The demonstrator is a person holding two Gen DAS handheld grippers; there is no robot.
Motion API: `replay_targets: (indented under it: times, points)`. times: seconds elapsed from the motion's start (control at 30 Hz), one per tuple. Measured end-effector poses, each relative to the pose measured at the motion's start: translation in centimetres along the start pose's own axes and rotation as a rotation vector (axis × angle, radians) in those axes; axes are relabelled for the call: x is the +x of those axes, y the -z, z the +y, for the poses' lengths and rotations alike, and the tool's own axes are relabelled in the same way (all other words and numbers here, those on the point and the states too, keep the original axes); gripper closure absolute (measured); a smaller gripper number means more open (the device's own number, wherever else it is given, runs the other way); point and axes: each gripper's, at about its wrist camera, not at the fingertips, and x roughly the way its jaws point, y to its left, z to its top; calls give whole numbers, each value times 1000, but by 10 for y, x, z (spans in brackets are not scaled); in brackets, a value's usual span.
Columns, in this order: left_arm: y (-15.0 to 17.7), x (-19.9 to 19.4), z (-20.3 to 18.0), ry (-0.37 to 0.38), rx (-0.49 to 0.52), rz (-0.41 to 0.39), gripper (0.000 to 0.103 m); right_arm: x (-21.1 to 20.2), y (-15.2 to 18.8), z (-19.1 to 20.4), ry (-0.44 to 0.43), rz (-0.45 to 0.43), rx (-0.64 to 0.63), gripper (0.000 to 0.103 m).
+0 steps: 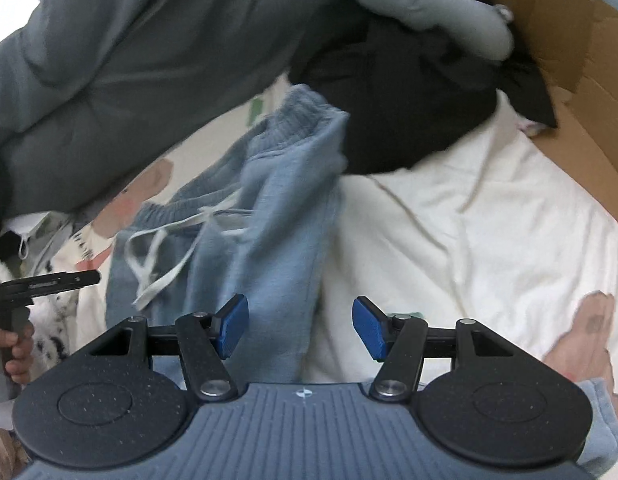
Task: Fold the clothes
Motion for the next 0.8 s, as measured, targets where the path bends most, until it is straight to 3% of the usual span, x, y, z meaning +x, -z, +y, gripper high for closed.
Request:
replay_targets:
  times: [0.17, 0.4, 0.5, 0.7, 0.73, 0.8]
  points:
    - [6, 9, -2, 15, -12, 18, 48, 7, -5, 25, -33, -4, -56, 39]
    - [7, 1, -12, 15, 40, 5, 49, 12, -4, 50, 79, -27, -172, 40]
    - [9, -5, -10, 13, 48, 1, 49, 10, -7, 58, 86, -55, -207, 46]
    - [15, -11, 0, 21, -5, -12, 49, 30, -5, 69, 121, 1, -238, 46]
    - [17, -11, 2, 23, -15, -13, 49, 33, -4, 70, 131, 6, -252, 48]
    - [20, -11, 4, 28, -32, -14, 49, 36, -2, 69, 133, 14, -265, 80]
